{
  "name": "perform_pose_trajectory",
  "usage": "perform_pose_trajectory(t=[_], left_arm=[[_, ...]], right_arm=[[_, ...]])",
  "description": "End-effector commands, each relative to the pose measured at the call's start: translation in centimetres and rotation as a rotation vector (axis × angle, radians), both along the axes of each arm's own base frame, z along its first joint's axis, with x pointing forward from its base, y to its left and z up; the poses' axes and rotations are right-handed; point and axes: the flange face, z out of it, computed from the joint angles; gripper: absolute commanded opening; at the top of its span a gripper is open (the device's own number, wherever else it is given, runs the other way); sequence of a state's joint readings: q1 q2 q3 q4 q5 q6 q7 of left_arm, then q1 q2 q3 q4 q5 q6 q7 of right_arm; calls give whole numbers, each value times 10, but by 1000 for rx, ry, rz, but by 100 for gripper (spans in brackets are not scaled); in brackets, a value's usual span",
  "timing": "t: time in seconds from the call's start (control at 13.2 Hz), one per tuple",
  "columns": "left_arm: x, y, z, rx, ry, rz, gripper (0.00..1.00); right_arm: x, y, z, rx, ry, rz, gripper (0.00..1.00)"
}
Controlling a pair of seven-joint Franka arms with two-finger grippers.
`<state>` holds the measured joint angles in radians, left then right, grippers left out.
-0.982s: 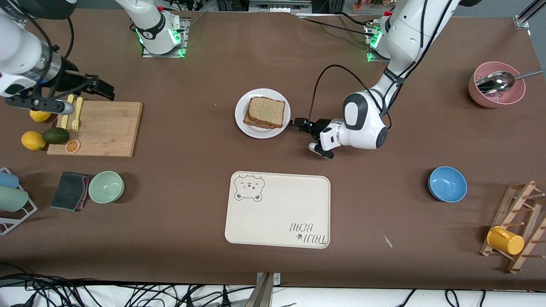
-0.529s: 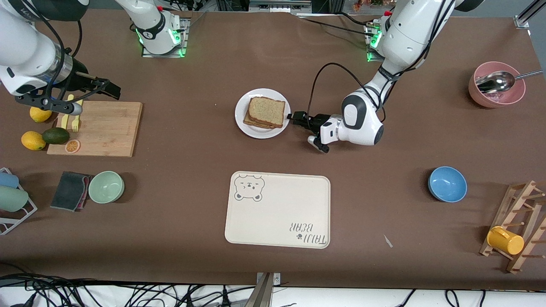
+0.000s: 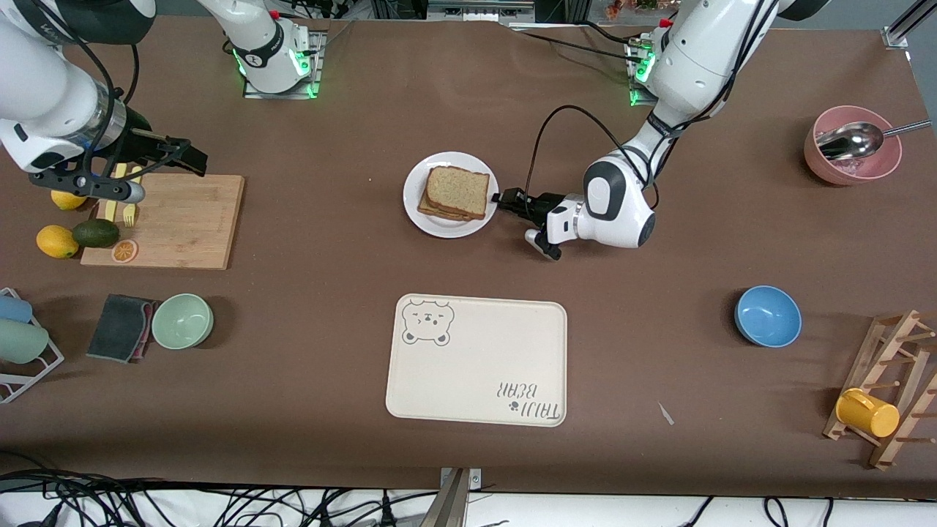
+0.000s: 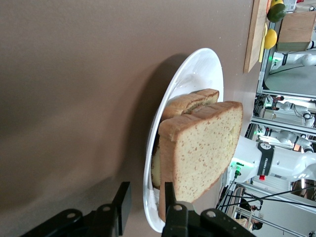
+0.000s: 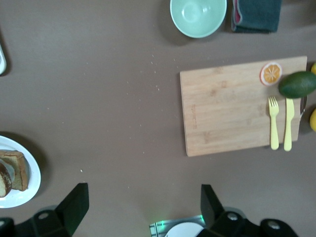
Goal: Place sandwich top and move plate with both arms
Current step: 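Lower the left gripper and grasp the white plate rim, then slide the plate with the left gripper onto the bear tray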
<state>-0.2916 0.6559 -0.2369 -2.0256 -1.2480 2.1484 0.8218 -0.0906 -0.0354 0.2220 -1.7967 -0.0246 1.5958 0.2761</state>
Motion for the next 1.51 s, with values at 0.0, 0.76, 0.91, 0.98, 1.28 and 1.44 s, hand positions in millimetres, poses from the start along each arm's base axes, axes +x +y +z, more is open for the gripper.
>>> perform_pose_trajectory(t=[0.0, 0.76, 0.91, 0.98, 1.28, 1.44], left_arm=[[-7, -5, -6, -63, -21, 27, 26], [-4, -1, -11, -93, -43, 41, 0], [5, 7, -3, -125, 8, 68, 0], [15, 11, 7, -154, 43, 85, 0], [33, 17, 37, -210, 65, 98, 0], [54, 21, 50, -228, 28, 114, 0]], right_arm=[[6, 1, -3, -5, -18, 38, 100], [4, 35, -15, -30, 4, 97, 100], [3, 40, -15, -38, 4, 109, 100], [3, 40, -13, -37, 3, 111, 100], [6, 18, -7, -24, -12, 76, 100], [9, 12, -7, -14, -22, 58, 100]])
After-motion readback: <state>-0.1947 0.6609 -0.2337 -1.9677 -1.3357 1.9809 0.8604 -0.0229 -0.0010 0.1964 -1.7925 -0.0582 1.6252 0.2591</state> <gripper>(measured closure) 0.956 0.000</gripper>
